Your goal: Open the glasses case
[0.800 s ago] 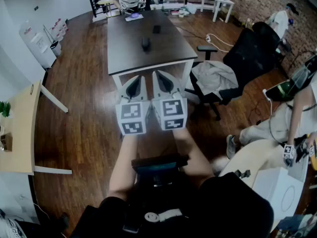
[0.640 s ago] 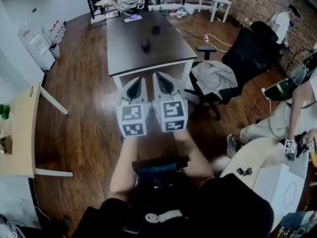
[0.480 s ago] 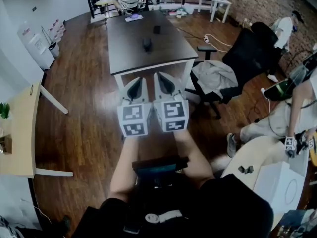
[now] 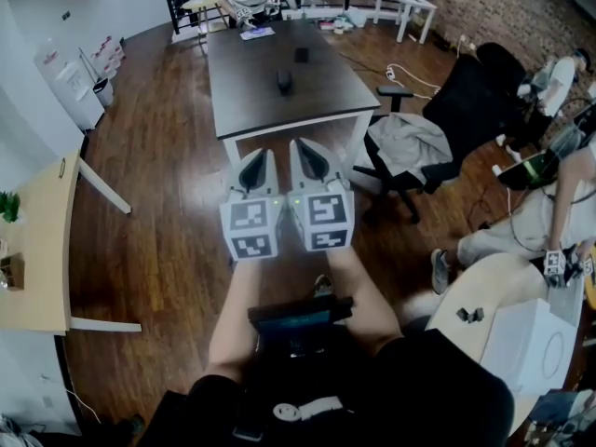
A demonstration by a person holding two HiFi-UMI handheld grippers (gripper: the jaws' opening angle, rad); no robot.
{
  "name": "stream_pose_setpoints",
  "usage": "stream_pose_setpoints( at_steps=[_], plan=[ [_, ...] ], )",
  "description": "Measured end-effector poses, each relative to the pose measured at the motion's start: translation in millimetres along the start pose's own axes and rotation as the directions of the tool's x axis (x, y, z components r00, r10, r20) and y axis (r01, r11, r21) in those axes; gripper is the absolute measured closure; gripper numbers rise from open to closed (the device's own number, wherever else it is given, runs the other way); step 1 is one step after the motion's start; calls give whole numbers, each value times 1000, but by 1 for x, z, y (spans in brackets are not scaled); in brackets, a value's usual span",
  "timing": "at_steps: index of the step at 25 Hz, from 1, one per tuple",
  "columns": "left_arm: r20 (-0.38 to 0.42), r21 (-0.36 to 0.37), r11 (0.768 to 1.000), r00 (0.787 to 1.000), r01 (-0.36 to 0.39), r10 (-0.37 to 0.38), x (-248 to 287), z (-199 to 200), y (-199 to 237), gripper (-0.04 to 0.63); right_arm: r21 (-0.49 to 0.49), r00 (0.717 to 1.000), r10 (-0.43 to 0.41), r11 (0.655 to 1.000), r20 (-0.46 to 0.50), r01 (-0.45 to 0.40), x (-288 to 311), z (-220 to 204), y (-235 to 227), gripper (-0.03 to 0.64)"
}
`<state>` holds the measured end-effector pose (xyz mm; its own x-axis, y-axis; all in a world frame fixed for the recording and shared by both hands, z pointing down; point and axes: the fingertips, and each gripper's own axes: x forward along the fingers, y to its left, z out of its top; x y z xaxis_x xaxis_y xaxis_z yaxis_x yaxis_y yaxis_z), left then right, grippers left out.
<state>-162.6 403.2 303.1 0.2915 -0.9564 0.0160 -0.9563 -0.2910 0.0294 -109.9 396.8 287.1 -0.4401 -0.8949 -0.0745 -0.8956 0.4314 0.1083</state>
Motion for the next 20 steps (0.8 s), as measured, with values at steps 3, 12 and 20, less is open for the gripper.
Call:
stream_pose_setpoints(
  at_steps=[3,12,20],
  plan=[
    [5,10,1000,1000,-4,4,10,2,3,604,6,1000,2,1000,7,-2,10,0,-5,601],
    [5,24,1000,1000,-20,20,75,4,18,604,22,1000,22,1000,21,-22,69,-8,-38,601],
    [-34,2,1000,999,-13,13,157,-11,26,604,36,999,33,999,-11,-33,136,-33,-84,601]
  ],
)
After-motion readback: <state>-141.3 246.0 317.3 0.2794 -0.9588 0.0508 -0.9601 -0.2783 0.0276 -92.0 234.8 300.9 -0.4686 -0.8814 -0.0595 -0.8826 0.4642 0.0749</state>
